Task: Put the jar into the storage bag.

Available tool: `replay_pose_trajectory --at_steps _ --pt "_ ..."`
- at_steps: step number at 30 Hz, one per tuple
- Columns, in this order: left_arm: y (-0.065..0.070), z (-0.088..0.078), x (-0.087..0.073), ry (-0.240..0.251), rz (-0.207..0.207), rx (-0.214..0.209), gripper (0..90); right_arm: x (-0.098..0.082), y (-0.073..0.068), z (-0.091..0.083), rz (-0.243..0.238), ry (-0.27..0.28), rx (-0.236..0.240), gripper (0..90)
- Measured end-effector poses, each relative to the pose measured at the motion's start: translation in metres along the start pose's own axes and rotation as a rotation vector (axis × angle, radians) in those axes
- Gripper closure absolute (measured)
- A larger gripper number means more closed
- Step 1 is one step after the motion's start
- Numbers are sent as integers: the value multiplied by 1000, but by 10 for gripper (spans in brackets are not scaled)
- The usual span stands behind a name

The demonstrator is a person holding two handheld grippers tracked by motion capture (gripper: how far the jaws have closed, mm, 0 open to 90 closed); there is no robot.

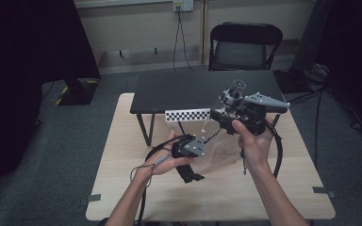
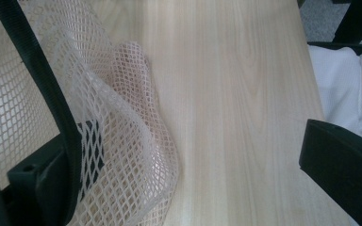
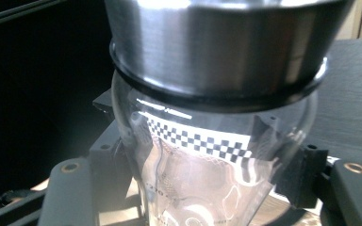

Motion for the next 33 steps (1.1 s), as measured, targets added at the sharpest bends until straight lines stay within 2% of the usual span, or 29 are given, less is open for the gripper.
replay_pose_trajectory --at_steps 6,8,11,20,21,23,28,30,31,33 --pt "2 -4 1 7 12 -10 2 -1 -2 12 19 4 8 318" --pt "3 -6 1 16 17 -16 2 -4 -2 20 25 6 -7 319" --pt "3 -7 0 24 15 -23 2 -7 0 27 45 7 -4 318" --pt "3 -9 0 29 18 -39 2 -21 7 39 58 -13 -17 318" --pt "3 -9 0 35 19 -38 2 -24 9 39 72 -12 -19 318" --pt "2 -9 -1 37 21 -45 2 -27 11 40 60 -18 -33 318" --pt "1 -6 0 33 13 -24 2 -36 13 39 32 -27 -52 318" --pt "1 -6 0 46 17 -20 2 -41 11 38 -17 -37 -74 318" --pt "1 -6 0 46 17 -20 2 -41 11 38 -17 -37 -74 318" --pt "1 -6 1 52 20 -17 3 -47 8 38 -62 -47 -88 318"
Point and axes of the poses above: each handheld gripper's, and its own axes: z roughly forward along the jaws, x roughly out of its top, y roughly to its right, the point moved 1 cm from there along z, roughly forward along the jaws, and after that the axes turned 11 degrees about -x, right-handed, at the moved point
